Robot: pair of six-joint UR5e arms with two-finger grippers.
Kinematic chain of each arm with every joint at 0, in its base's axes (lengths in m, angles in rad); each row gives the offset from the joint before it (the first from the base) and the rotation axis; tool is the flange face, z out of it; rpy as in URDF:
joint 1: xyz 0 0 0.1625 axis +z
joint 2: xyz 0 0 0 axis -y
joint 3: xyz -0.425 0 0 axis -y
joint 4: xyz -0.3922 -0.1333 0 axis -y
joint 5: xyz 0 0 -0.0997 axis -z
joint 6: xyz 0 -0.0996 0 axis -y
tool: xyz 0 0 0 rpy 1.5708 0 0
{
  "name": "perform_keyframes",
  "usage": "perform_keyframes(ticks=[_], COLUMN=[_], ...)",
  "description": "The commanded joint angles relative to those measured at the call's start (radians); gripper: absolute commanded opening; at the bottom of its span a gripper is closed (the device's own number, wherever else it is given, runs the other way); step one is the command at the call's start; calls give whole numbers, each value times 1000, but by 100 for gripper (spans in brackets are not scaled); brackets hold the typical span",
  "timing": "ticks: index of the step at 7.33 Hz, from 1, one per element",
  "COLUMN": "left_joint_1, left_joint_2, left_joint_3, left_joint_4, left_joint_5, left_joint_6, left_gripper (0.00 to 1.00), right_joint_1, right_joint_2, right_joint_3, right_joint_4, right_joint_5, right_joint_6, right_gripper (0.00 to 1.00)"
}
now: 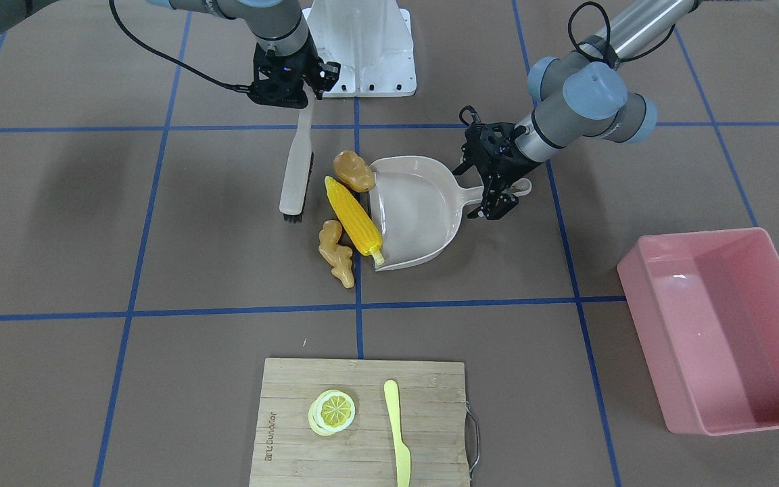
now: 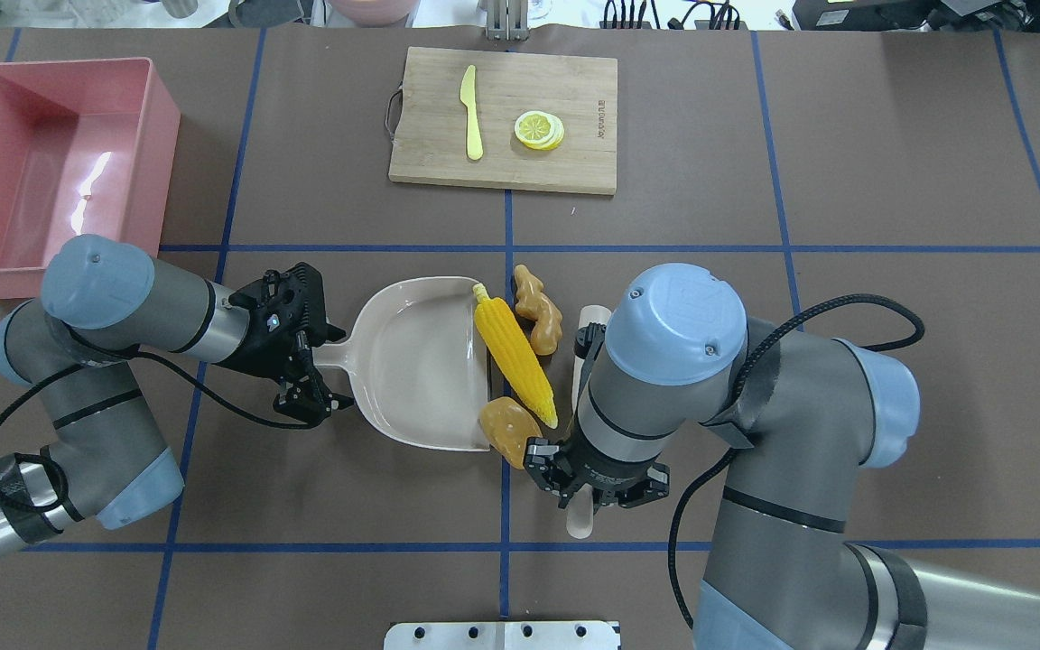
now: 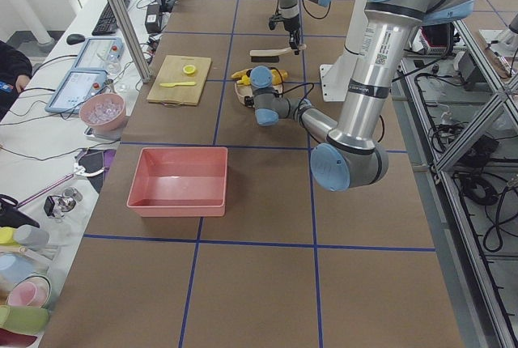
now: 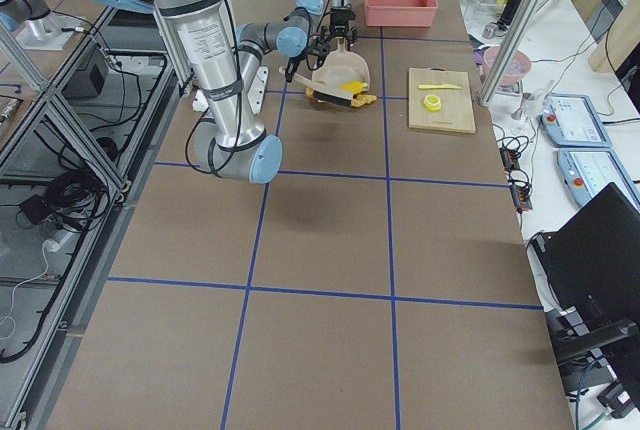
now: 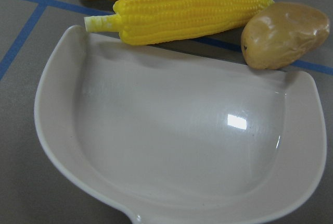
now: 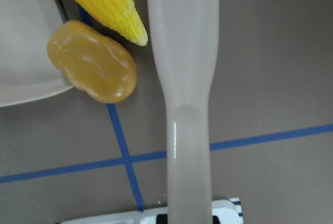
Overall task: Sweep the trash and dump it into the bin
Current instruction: 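Pull the brush back toward the robot with the right gripper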
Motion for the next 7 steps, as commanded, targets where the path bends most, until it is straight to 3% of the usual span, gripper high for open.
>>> perform_keyframes(ticks=[1,7], left_joint_1=[0,0], left_joint_2=[0,0], left_joint_3=[-3,-1], left_joint_4=[0,3], left_joint_5=[0,0], left_joint_6=[-1,1], left_gripper=[97,97], right_joint_1=[-18,-70], right_joint_2=[-1,-1], right_joint_3=[62,50], right_joint_4=[-71,-74], right_joint_5=[58,165], right_joint_6=[0,-60], right_gripper=[0,0])
